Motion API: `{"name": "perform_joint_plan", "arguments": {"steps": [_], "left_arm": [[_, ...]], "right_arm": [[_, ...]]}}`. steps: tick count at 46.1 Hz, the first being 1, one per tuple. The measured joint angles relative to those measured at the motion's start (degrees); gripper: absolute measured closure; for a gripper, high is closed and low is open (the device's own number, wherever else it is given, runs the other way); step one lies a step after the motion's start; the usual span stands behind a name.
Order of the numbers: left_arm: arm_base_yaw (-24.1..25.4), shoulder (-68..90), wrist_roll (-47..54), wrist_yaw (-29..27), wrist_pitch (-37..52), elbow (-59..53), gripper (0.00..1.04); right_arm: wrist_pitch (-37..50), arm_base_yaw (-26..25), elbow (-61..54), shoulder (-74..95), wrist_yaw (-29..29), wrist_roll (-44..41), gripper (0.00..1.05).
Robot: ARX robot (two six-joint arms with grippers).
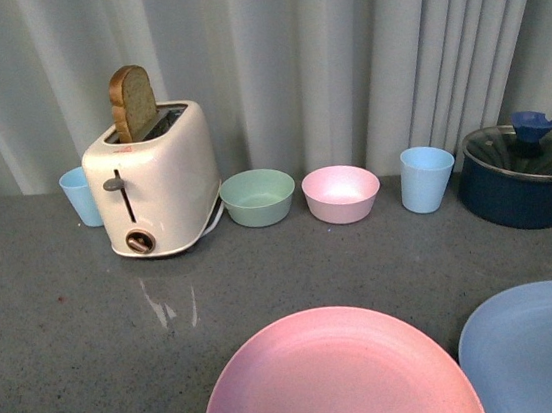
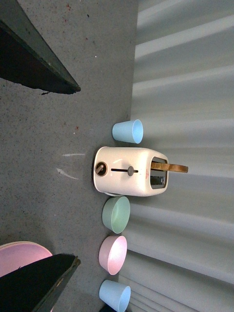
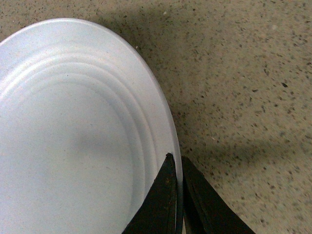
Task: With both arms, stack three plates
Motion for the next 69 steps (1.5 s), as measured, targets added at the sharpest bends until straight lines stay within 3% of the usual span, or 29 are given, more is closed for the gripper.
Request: {"name": "perform_joint_plan", "arguments": {"steps": [11, 18, 23, 32, 35, 40, 51, 69], "left_arm": [[0.0, 0.0, 0.0, 0.0, 0.0, 0.0, 0.07], [0.0, 0.0, 0.0, 0.0, 0.0, 0.0, 0.07], [0.0, 0.0, 0.0, 0.0, 0.0, 0.0, 0.07], [0.0, 0.0, 0.0, 0.0, 0.0, 0.0, 0.07], [0.0, 0.0, 0.0, 0.0, 0.0, 0.0, 0.07], [0.0, 0.0, 0.0, 0.0, 0.0, 0.0, 0.07], [0.0, 0.0, 0.0, 0.0, 0.0, 0.0, 0.07], [0.0, 0.0, 0.0, 0.0, 0.0, 0.0, 0.07]], "right_arm": [[-13.9, -1.9, -1.7, -18.1, -1.9, -2.4, 1.02], [-20.4, 2.8, 0.5, -28.2, -1.7, -1.7, 1.02], [-21.9, 9.3, 2.7, -32.2, -0.2, 0.7, 1.02], [-15.5, 28.9, 7.7, -25.0, 7.4, 9.6, 1.02], [-12.6, 34.7, 8.7, -19.9, 7.2, 12.1, 1.02], [-10.8, 39.6, 9.4, -15.3, 6.8, 15.6, 1.02], [-7.6, 41.4, 7.6, -14.3, 8.2, 17.9, 1.02], [-3.8, 39.8, 0.7, -11.9, 5.2, 15.8, 1.02]]}}
